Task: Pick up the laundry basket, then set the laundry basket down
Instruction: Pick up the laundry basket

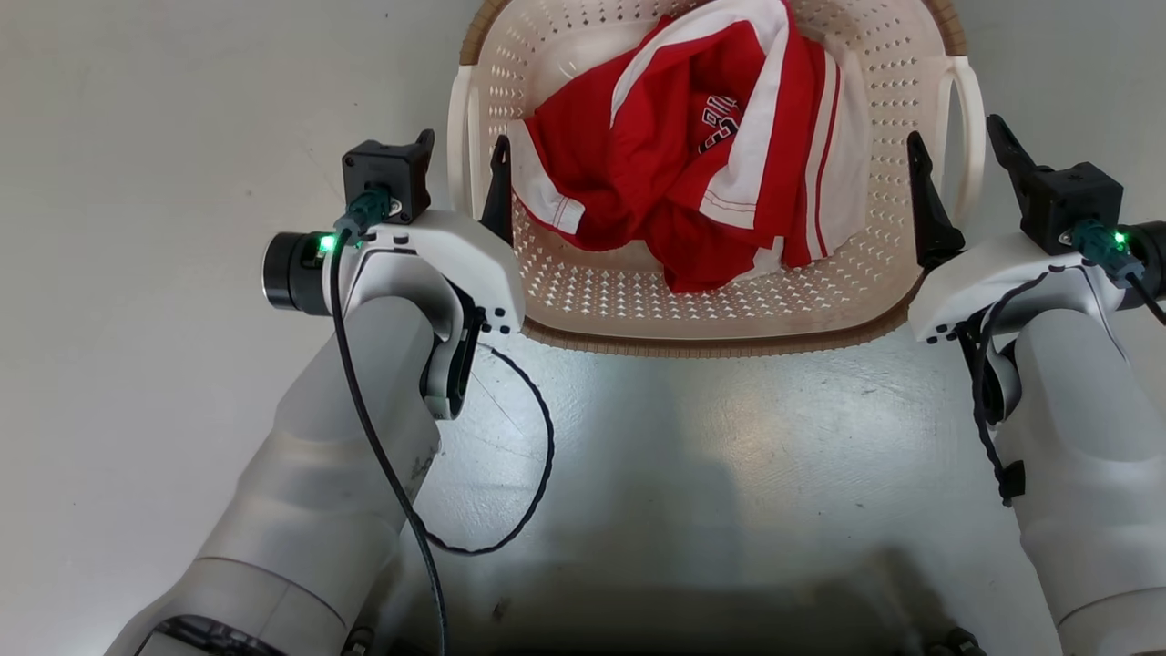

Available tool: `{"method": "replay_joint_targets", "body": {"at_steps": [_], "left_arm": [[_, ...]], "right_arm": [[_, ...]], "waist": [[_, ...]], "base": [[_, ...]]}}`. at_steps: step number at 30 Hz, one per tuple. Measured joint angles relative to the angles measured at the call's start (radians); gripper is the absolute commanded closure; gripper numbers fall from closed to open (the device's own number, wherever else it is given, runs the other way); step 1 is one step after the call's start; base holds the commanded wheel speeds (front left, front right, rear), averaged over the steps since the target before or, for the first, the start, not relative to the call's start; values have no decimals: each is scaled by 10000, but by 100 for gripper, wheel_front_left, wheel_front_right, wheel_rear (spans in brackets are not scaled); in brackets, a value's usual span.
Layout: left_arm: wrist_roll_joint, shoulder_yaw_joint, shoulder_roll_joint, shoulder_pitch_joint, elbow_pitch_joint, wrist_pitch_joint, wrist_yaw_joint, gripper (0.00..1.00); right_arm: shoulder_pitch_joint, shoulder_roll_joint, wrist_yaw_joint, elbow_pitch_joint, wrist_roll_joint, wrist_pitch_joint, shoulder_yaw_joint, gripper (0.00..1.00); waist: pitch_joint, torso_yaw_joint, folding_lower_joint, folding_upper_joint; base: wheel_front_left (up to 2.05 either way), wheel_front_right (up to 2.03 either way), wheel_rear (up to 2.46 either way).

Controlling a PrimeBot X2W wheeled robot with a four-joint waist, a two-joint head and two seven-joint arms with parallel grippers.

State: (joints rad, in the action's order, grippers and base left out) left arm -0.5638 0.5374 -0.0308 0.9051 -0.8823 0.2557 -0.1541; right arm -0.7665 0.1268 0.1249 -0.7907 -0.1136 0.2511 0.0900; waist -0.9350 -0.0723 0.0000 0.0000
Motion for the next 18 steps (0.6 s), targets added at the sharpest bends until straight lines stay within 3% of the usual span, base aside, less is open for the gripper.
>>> {"method": "replay_joint_targets", "body": {"at_steps": [18], "left_arm": [[-92,199,6,291,-136,0,-86,0]], "right_arm": [[-349,-58,0,-188,-8,0,-36,0]], "waist": [[-393,7,0,0]], "base": [[0,0,0]]}}
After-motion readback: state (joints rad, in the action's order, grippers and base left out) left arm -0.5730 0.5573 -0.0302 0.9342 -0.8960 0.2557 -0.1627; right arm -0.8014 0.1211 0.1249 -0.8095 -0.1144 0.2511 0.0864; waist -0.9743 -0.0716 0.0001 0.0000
